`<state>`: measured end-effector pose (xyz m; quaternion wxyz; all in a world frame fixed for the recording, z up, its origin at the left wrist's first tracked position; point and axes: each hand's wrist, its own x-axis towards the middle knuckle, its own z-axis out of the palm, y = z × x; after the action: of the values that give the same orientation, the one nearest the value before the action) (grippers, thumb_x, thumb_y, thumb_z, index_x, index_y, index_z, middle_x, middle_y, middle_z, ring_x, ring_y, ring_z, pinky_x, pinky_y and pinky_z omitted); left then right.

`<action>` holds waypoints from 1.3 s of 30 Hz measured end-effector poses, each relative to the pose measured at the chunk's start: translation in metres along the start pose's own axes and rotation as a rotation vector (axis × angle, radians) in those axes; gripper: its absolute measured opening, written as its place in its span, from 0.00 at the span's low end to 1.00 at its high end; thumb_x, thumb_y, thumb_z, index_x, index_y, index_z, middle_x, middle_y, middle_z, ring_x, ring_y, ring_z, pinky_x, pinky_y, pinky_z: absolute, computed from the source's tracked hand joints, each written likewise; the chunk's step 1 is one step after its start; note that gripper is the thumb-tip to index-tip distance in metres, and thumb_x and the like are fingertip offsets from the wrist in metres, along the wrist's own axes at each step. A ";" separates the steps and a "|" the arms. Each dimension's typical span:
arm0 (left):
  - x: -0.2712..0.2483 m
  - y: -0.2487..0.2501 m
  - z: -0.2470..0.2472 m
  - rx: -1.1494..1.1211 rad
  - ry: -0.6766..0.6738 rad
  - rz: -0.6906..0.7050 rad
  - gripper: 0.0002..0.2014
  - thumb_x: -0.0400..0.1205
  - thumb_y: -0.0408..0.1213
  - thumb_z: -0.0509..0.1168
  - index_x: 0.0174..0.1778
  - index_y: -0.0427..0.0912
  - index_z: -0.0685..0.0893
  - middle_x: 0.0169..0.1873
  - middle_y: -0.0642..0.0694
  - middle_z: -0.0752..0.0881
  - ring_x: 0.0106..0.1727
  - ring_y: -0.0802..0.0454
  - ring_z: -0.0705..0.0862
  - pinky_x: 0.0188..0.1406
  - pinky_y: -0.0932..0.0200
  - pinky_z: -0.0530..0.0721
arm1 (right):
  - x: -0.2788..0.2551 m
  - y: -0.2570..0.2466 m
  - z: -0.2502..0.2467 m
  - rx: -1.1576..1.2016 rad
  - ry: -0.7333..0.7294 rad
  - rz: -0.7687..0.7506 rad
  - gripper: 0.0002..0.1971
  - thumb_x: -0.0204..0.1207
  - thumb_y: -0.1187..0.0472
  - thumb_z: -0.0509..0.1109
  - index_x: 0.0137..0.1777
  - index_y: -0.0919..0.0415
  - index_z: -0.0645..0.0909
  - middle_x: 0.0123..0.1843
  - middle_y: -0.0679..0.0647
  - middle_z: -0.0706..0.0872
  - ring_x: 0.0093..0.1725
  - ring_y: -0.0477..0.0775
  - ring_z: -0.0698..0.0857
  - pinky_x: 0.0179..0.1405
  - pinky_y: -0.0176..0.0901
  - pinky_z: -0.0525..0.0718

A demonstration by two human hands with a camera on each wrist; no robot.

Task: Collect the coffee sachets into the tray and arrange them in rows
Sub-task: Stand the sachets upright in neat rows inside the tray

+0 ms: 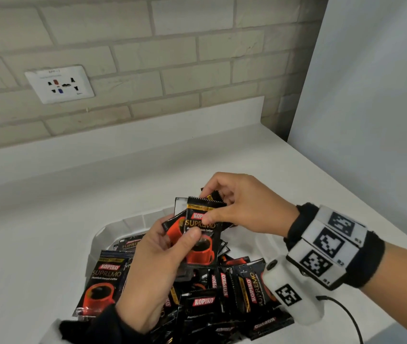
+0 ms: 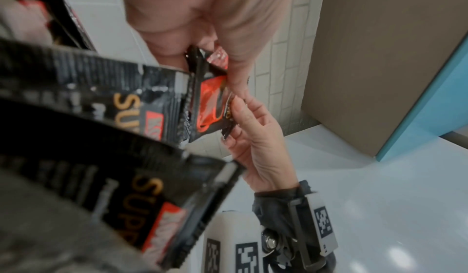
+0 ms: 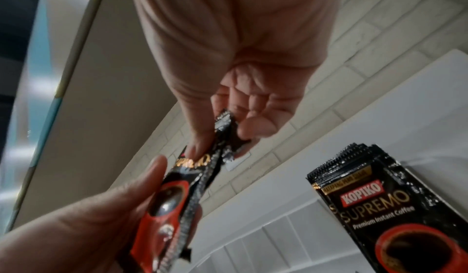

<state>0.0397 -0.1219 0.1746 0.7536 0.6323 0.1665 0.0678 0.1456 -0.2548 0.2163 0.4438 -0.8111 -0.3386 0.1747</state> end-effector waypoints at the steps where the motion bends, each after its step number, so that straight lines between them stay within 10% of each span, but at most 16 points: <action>1: 0.000 -0.001 -0.001 -0.021 -0.012 -0.013 0.19 0.66 0.41 0.67 0.53 0.43 0.82 0.40 0.42 0.91 0.38 0.44 0.90 0.39 0.44 0.88 | 0.001 0.002 -0.001 0.027 -0.009 0.025 0.14 0.68 0.62 0.77 0.41 0.45 0.75 0.43 0.55 0.89 0.35 0.47 0.86 0.30 0.36 0.82; 5: 0.002 -0.006 -0.005 -0.146 0.005 -0.042 0.11 0.75 0.36 0.62 0.50 0.40 0.85 0.41 0.42 0.91 0.36 0.49 0.90 0.27 0.62 0.88 | 0.003 0.010 -0.005 0.088 -0.044 0.078 0.10 0.71 0.63 0.74 0.42 0.50 0.76 0.33 0.43 0.87 0.32 0.41 0.86 0.28 0.36 0.83; 12: 0.004 -0.010 -0.015 -0.242 0.136 -0.011 0.09 0.81 0.32 0.59 0.43 0.38 0.84 0.31 0.47 0.90 0.31 0.58 0.89 0.29 0.61 0.89 | 0.013 0.019 -0.033 0.065 0.181 0.082 0.07 0.71 0.64 0.74 0.38 0.53 0.79 0.36 0.49 0.83 0.27 0.43 0.81 0.20 0.32 0.76; 20: 0.004 -0.002 -0.033 -0.241 0.267 0.031 0.06 0.79 0.38 0.62 0.40 0.46 0.83 0.29 0.50 0.89 0.24 0.51 0.88 0.16 0.65 0.80 | 0.032 0.044 -0.037 -0.649 -0.087 0.165 0.09 0.70 0.52 0.75 0.40 0.46 0.75 0.43 0.42 0.80 0.44 0.45 0.78 0.33 0.36 0.69; 39: 0.006 -0.004 -0.034 -0.200 0.238 0.031 0.08 0.71 0.40 0.64 0.44 0.47 0.83 0.30 0.49 0.91 0.26 0.49 0.89 0.18 0.65 0.82 | 0.050 0.049 -0.020 -1.178 -0.086 -0.013 0.20 0.71 0.41 0.68 0.53 0.56 0.76 0.44 0.49 0.68 0.47 0.51 0.69 0.40 0.43 0.64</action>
<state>0.0338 -0.0894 0.1647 0.7867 0.5440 0.2372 0.1701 0.2120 -0.2497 0.1868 -0.0944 -0.9109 -0.4014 -0.0129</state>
